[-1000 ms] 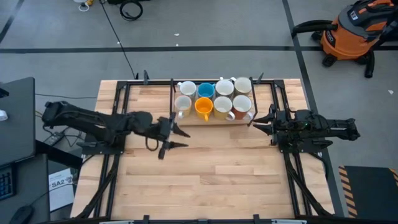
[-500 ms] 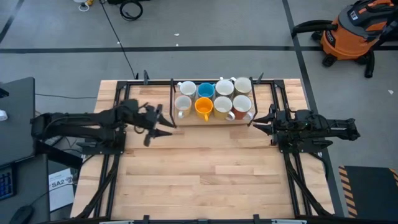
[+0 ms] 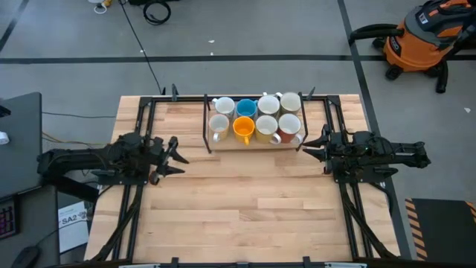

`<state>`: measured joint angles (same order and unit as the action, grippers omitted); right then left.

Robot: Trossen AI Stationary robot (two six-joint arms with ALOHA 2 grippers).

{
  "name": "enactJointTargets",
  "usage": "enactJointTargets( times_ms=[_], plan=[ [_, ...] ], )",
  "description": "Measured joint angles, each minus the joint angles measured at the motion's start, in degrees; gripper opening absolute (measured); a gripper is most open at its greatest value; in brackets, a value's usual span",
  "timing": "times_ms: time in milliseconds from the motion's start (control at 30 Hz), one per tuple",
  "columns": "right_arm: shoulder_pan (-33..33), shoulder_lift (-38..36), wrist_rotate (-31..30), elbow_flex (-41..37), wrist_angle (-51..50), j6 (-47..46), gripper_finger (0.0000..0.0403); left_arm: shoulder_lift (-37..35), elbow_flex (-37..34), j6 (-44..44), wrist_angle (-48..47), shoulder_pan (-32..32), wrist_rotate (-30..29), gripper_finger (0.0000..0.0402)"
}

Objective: Place coffee mugs
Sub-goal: Return to Home Position

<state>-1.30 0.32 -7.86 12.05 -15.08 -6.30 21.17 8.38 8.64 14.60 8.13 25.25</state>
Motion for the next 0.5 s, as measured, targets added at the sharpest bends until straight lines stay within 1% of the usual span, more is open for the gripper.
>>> enactJointTargets(
  times_ms=[100,233,433,500],
  plan=[
    [0.0,0.0,0.0,0.0,-0.01,-0.01,0.0107,-5.04,-1.38,0.62,0.04,-0.01,-0.07,0.0172],
    [0.0,-0.01,0.01,0.0,-0.01,0.0,0.0107,-10.72,-1.42,1.15,-1.77,-0.01,-0.05,0.0172],
    [0.0,0.0,0.02,0.0,-0.01,-0.01,0.0107,-19.92,-1.42,1.21,-9.09,-0.01,0.51,0.0172],
    [0.0,0.0,0.01,0.01,-0.01,0.0,0.0107,-21.1,-1.36,1.32,-9.75,-0.01,0.77,0.0172]
  ],
)
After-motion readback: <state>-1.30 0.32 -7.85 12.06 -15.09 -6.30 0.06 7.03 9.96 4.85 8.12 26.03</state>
